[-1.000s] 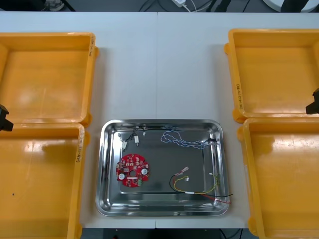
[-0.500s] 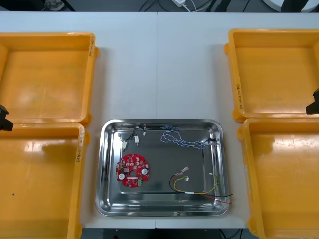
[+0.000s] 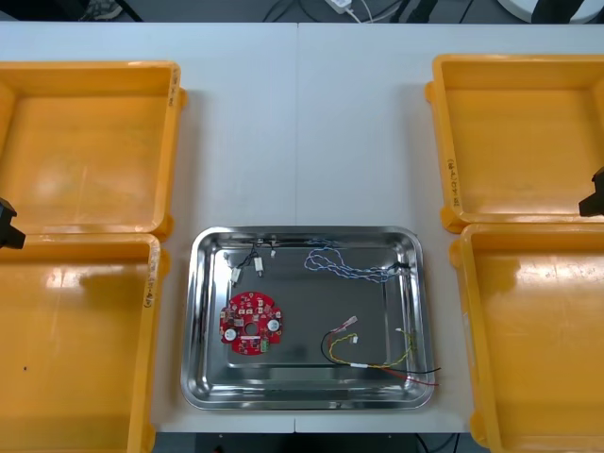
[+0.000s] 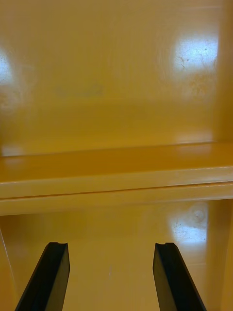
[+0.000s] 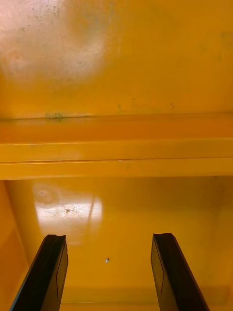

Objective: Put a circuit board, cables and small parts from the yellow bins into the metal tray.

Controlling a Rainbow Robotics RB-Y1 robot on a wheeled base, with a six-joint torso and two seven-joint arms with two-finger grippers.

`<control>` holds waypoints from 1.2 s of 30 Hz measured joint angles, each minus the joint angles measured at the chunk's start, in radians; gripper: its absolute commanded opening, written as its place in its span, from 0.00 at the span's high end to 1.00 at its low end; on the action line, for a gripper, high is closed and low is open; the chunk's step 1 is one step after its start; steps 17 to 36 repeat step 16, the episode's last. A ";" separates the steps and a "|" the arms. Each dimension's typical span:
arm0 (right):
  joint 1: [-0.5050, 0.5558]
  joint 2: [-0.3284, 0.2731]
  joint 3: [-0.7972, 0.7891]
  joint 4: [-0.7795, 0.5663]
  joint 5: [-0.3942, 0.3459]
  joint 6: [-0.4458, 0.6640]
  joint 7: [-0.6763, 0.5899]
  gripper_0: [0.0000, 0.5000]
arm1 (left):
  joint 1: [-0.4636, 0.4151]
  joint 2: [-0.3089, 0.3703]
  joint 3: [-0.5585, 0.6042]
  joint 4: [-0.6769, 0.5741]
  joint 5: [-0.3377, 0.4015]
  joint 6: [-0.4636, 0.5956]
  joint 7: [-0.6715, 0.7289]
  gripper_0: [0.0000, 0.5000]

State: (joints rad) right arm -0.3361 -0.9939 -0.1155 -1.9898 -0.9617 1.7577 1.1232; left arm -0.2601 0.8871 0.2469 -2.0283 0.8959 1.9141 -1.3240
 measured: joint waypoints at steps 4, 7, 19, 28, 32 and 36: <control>0.000 0.000 0.000 0.000 0.000 0.000 0.000 0.00 | 0.000 0.000 0.000 0.000 0.000 0.000 0.000 0.00; 0.000 0.000 0.000 0.000 0.000 0.000 0.000 0.00 | 0.000 0.000 0.000 0.000 0.000 0.000 0.000 0.00; 0.000 0.000 0.000 0.000 0.000 0.000 0.000 0.00 | 0.000 0.000 0.000 0.000 0.000 0.000 0.000 0.00; 0.000 0.000 0.000 0.000 0.000 0.000 0.000 0.00 | 0.000 0.000 0.000 0.000 0.000 0.000 0.000 0.00; 0.000 0.000 0.000 0.000 0.000 0.000 0.000 0.00 | 0.000 0.000 0.000 0.000 0.000 0.000 0.000 0.00; 0.000 0.000 0.000 0.000 0.000 0.000 0.000 0.00 | 0.000 0.000 0.000 0.000 0.000 0.000 0.000 0.00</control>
